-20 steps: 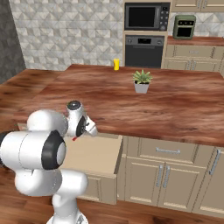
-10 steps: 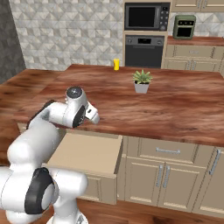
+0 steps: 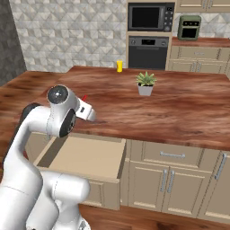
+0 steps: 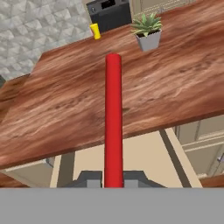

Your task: Pick up the straw from the left drawer and put it inside the smoothie cup.

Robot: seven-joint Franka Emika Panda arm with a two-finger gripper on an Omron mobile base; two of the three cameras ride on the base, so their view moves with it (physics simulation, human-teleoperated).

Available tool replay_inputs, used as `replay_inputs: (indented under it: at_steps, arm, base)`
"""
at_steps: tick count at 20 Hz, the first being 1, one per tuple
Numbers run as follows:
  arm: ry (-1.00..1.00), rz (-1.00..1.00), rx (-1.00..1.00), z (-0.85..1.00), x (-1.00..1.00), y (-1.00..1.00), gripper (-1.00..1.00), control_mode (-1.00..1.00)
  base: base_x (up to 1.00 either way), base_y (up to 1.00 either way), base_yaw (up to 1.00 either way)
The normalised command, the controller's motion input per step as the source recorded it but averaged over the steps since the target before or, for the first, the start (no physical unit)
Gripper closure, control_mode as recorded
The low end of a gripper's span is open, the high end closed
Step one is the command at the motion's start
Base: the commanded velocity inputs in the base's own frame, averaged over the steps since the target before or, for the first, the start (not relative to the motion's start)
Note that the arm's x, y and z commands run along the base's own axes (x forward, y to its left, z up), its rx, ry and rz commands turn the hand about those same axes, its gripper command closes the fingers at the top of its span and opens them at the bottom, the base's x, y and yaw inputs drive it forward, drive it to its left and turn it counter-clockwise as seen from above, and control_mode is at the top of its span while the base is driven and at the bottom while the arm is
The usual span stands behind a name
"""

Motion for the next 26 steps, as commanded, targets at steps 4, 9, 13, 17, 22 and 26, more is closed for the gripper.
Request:
replay_inputs:
  at_steps: [4, 9, 13, 17, 22, 26]
  arm:
    - [-0.01, 0.01, -0.02, 0.25, -0.43, -0.12, 1.0, -1.0]
    - [0.11, 0.0, -0.02, 0.05, -0.09, -0.02, 1.0, -1.0]
    - [0.12, 0.0, 0.0, 0.14, 0.0, 0.0, 1.0, -1.0]
    - [0.1, 0.0, 0.0, 0.04, 0.06, 0.0, 1.0, -1.0]
    - [0.06, 0.0, 0.0, 0.0, 0.04, -0.01, 1.0, -1.0]
    - [0.03, 0.0, 0.0, 0.0, 0.0, -0.04, 1.0, -1.0]
  base:
    - [0.0, 0.0, 0.0]
    - [0.0, 0.0, 0.0]
    - [0.0, 0.0, 0.0]
    - [0.0, 0.0, 0.0]
    - [0.0, 0.0, 0.0]
    - [0.0, 0.0, 0.0]
